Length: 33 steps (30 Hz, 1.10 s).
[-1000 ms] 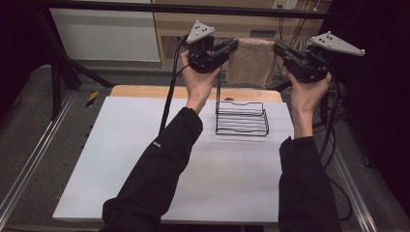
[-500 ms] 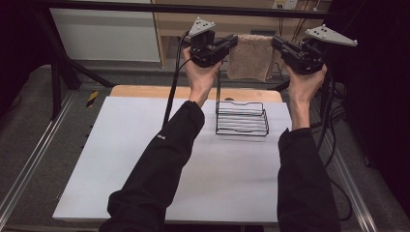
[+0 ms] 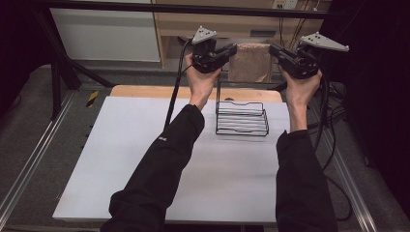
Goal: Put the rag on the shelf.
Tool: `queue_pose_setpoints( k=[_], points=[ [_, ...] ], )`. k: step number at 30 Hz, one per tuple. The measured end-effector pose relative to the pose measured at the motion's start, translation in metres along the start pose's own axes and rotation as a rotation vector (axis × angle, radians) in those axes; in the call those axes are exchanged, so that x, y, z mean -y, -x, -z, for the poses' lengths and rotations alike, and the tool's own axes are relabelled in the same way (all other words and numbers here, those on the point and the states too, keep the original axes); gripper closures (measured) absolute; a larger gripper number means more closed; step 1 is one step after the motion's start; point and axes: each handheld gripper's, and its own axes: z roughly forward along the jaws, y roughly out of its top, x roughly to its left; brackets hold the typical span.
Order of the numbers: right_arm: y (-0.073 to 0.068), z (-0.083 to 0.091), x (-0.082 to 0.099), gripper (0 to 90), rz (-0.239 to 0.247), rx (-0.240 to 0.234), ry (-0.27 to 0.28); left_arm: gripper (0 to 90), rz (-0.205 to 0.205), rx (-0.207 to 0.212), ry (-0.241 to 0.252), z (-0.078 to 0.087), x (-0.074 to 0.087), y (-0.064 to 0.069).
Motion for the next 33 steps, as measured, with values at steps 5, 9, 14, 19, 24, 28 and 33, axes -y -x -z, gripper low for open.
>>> queue_pose_setpoints(
  k=[5,9,14,19,24,28,33],
  points=[
    [0.002,0.001,0.009,86.6,-0.002,-0.006,-0.02,84.1,-0.001,0.009,-0.02,-0.002,0.007,0.0],
    [0.003,0.005,0.016,86.6,-0.002,-0.006,-0.032,84.0,-0.008,0.023,-0.032,-0.002,0.013,0.002],
    [0.007,0.008,0.026,86.6,-0.013,-0.004,-0.05,84.0,-0.013,0.03,-0.047,-0.005,0.02,0.007],
    [0.01,0.01,0.035,86.6,-0.024,-0.008,-0.059,84.1,-0.02,0.035,-0.06,-0.005,0.025,0.008],
    [0.009,0.013,0.038,86.6,-0.022,-0.021,-0.05,84.0,-0.023,0.053,-0.051,0.001,0.027,0.01],
    [0.008,0.014,0.038,86.6,-0.014,-0.025,-0.052,84.0,-0.035,0.057,-0.06,0.005,0.029,0.011],
    [0.005,0.015,0.039,86.6,-0.003,-0.033,-0.055,83.9,-0.032,0.064,-0.074,0.008,0.029,0.011]
  ],
)
